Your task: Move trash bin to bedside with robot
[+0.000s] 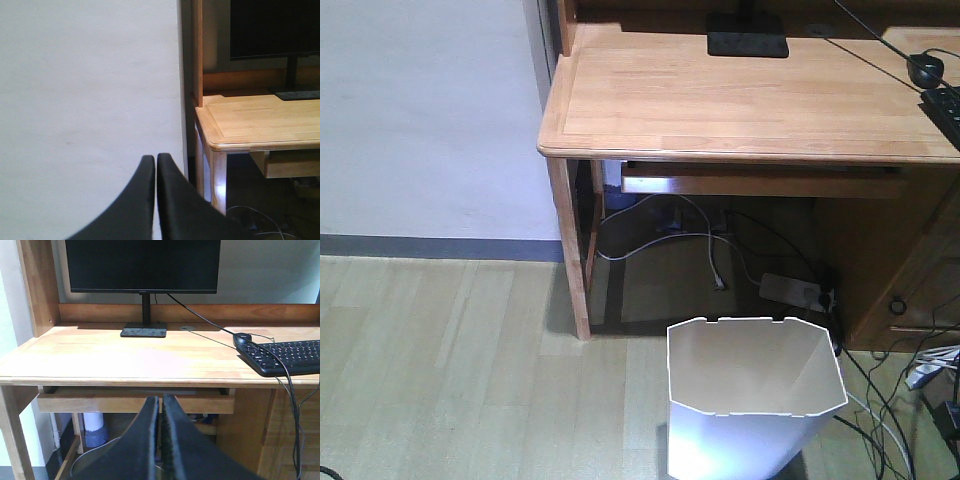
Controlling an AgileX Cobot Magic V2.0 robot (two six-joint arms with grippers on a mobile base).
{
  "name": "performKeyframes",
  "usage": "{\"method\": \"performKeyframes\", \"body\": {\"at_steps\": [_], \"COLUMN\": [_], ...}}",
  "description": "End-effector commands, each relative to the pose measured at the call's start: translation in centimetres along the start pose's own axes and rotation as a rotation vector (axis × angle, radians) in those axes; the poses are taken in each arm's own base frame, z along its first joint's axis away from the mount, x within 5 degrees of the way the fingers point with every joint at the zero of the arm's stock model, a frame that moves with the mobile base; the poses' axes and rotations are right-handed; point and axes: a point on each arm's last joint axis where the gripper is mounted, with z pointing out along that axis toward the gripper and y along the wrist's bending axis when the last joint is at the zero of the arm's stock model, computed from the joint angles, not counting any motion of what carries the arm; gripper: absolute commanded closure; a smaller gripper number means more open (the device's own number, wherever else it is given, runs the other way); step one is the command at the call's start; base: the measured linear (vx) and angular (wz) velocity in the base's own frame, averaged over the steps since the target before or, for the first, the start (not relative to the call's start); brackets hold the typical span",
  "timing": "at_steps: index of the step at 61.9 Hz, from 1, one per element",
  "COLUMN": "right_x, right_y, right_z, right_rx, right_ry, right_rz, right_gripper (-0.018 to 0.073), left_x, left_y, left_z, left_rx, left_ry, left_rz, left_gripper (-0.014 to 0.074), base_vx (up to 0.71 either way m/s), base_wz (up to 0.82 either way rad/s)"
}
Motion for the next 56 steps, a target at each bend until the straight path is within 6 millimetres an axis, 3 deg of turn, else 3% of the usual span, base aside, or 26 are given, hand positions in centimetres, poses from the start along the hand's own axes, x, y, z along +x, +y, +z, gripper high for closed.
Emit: {"method": "performKeyframes", "body": {"at_steps": [1, 56], "right_x": [-0.70, -1.05], "right_y": [-0.06, -0.09], "right_z": [-0.11, -0.15], "right_rx": [0.008, 0.012], "right_ry": [-0.086, -0.124], "right_rz": [-0.005, -0.023], "right_gripper": [0.0568, 0.0568], "left_x": [-0.34, -0.34], "left_y": [-0.05, -0.05], "left_z": [-0.04, -0.04], "left_rx": [0.007, 0.007], "left_ry": [-0.072, -0.072], "left_rz": [-0.023, -0.023], "left_gripper": [0.0603, 0.0603], "base_vx": [0.00, 0.00], "base_wz": [0.00, 0.00]}}
